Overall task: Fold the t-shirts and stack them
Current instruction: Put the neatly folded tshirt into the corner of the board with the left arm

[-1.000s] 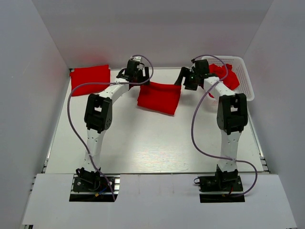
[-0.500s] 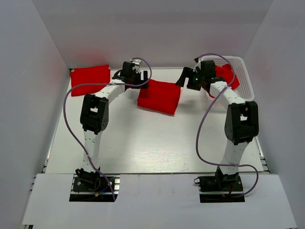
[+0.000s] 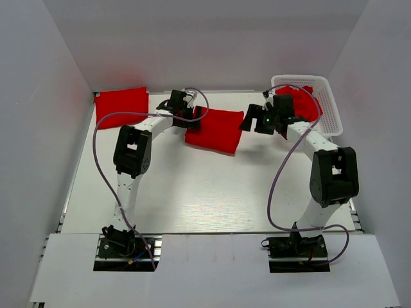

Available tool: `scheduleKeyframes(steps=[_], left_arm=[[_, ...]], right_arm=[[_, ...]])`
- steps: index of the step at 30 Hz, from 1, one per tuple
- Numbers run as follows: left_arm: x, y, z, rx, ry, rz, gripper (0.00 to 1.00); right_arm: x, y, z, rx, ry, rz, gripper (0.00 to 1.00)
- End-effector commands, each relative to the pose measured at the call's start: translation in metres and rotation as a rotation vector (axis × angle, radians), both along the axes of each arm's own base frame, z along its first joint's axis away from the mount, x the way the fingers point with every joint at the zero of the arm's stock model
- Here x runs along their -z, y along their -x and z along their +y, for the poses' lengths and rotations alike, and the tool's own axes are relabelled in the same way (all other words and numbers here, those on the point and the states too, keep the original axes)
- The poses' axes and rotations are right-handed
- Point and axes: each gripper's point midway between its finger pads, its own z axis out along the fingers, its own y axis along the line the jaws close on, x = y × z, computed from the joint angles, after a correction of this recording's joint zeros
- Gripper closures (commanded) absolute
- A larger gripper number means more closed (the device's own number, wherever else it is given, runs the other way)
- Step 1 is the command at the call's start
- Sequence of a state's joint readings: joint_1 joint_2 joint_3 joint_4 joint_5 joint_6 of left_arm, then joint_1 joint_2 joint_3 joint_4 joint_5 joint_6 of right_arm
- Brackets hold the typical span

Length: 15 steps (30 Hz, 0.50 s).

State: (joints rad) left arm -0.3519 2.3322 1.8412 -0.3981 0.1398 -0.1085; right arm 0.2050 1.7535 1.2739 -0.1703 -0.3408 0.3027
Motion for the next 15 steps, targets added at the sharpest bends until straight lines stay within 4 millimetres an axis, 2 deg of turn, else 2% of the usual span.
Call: scheduleKeyframes(steps=[1, 2, 3, 5, 6, 7, 8, 10, 13, 14, 15], left_arm=[[0.008, 0.013, -0.005, 0.064, -0.031, 0.030, 0.06], [0.009, 0.014, -0.006, 0.059, -0.048, 0.025, 0.08], [0.023, 0.016, 0.001, 0.038, -0.082, 0.043, 0.13], [0.034, 0.016, 0.006, 0.007, -0.185, 0.043, 0.15], [0.034, 0.011, 0.010, -0.012, -0.210, 0.039, 0.17], [0.052, 0.022, 0.009, 0.006, -0.253, 0.087, 0.18], [0.056, 0.024, 0.006, 0.005, -0.281, 0.091, 0.18], [0.060, 0.025, 0.002, 0.012, -0.295, 0.100, 0.20], [0.066, 0.030, -0.002, 0.025, -0.303, 0.115, 0.36], [0.068, 0.031, -0.002, 0.025, -0.303, 0.114, 0.53], [0.068, 0.031, -0.002, 0.025, -0.303, 0.114, 0.60]], right_arm=[[-0.019, 0.003, -0.011, 0.024, 0.044, -0.079, 0.10], [-0.018, 0.003, -0.013, 0.028, 0.052, -0.079, 0.10], [-0.020, 0.007, -0.016, 0.041, 0.064, -0.084, 0.10], [-0.016, 0.009, -0.024, 0.074, 0.090, -0.081, 0.10], [-0.011, 0.012, -0.027, 0.086, 0.106, -0.075, 0.10], [-0.014, 0.012, -0.035, 0.119, 0.137, -0.090, 0.10], [-0.005, 0.017, -0.039, 0.130, 0.147, -0.071, 0.10], [-0.004, 0.019, -0.047, 0.159, 0.176, -0.073, 0.10], [0.000, 0.026, -0.057, 0.195, 0.213, -0.064, 0.10], [0.002, 0.030, -0.063, 0.215, 0.230, -0.063, 0.10], [0.002, 0.031, -0.064, 0.224, 0.234, -0.062, 0.10]])
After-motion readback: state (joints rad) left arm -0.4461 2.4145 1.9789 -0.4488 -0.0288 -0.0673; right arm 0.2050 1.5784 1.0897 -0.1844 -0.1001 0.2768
